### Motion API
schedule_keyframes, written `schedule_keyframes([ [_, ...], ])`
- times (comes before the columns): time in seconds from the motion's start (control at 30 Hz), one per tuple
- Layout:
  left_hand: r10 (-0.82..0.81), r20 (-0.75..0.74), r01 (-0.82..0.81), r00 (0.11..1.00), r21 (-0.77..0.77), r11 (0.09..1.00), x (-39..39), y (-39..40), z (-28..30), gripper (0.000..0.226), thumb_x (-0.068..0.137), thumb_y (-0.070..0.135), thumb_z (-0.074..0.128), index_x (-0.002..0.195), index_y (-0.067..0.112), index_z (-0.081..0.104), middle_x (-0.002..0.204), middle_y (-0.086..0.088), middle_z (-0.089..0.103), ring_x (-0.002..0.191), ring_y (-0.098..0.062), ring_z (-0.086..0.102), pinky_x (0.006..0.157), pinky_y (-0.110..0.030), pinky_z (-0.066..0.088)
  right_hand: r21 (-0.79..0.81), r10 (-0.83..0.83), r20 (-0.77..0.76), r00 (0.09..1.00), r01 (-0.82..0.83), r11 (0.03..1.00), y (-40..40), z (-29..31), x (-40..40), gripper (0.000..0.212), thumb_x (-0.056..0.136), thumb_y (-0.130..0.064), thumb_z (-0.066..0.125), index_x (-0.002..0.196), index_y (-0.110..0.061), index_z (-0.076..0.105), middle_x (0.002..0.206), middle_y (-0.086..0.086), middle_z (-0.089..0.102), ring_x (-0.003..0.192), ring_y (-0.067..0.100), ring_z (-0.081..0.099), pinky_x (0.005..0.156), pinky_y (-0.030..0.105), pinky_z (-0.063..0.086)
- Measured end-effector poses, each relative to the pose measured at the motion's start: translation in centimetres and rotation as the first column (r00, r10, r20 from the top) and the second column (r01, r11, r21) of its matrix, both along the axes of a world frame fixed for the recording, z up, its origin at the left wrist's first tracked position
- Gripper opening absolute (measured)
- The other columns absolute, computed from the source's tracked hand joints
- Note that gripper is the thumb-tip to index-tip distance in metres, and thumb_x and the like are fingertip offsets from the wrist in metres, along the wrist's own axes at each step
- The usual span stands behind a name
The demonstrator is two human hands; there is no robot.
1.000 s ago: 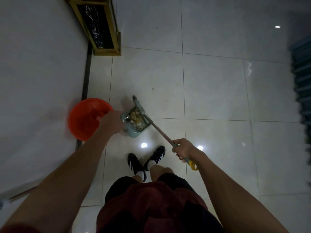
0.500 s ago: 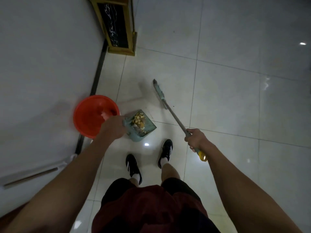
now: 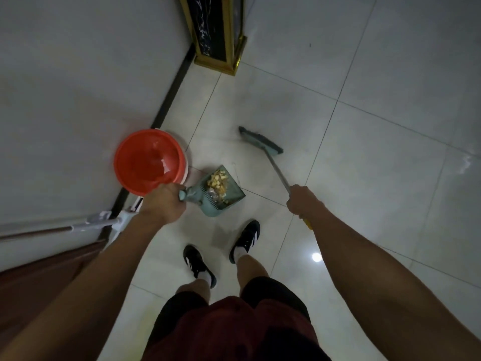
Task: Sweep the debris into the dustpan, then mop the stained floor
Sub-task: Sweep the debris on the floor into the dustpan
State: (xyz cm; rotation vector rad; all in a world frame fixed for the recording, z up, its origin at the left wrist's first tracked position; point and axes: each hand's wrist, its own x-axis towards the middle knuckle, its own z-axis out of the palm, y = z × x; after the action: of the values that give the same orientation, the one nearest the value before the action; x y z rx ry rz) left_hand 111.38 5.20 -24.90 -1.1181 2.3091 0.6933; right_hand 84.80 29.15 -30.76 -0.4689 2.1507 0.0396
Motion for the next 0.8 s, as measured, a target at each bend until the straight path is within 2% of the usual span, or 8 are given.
schedule_keyframes([
  [0.23,0.141,-0.026,-0.140,0.990,0.019,0.990,2.9,2.8,-0.1,0.015,0.088,0.017,0.067,0.102,0.015,0.073,0.093,-0.007,0.074,0.091,-0.031,0.069,0.076,-0.038,0.056,-0.006,0.137,0.091,0.986,-0.137,0.991,2.9,-0.8,4.4,0.040,0.095,-0.008,0.051,0.135,-0.002,0.048,0.094,0.008,0.056,0.060,0.018,0.058,0.041,0.027,0.048],
  [0.37,0.245,-0.009,-0.245,0.969,0.026,0.969,5.6,4.7,0.1,0.006,0.087,0.020,0.067,0.092,0.023,0.069,0.091,-0.007,0.073,0.090,-0.032,0.068,0.078,-0.040,0.057,0.014,0.245,0.094,0.965,-0.247,0.969,4.8,-0.9,7.7,0.042,0.095,-0.010,0.050,0.137,-0.006,0.047,0.104,0.008,0.058,0.075,0.019,0.059,0.057,0.032,0.056],
  [0.43,0.290,-0.016,-0.289,0.957,0.033,0.957,7.1,5.6,0.3,0.009,0.084,0.020,0.067,0.084,0.029,0.064,0.087,-0.005,0.071,0.087,-0.032,0.068,0.077,-0.042,0.058,0.008,0.268,0.095,0.959,-0.270,0.963,5.5,-0.6,8.7,0.042,0.095,-0.011,0.049,0.136,-0.006,0.048,0.111,0.010,0.060,0.083,0.022,0.060,0.066,0.035,0.057],
  [0.67,0.347,0.000,-0.347,0.938,0.013,0.938,11.2,9.7,0.2,0.014,0.080,0.022,0.061,0.091,0.028,0.067,0.091,-0.006,0.070,0.086,-0.032,0.066,0.074,-0.040,0.058,0.008,0.426,-0.095,0.900,-0.427,0.904,7.2,0.6,10.3,0.041,0.098,-0.013,0.045,0.139,-0.012,0.048,0.121,0.010,0.062,0.105,0.026,0.064,0.083,0.036,0.054],
  [0.8,0.382,-0.012,-0.382,0.924,0.009,0.924,13.1,11.6,-0.1,0.018,0.082,0.023,0.061,0.097,0.028,0.069,0.096,-0.007,0.069,0.088,-0.032,0.066,0.071,-0.036,0.055,0.033,0.489,-0.166,0.856,-0.491,0.871,4.9,0.4,9.4,0.042,0.098,-0.012,0.045,0.140,-0.013,0.049,0.119,0.011,0.063,0.105,0.027,0.065,0.084,0.036,0.053],
])
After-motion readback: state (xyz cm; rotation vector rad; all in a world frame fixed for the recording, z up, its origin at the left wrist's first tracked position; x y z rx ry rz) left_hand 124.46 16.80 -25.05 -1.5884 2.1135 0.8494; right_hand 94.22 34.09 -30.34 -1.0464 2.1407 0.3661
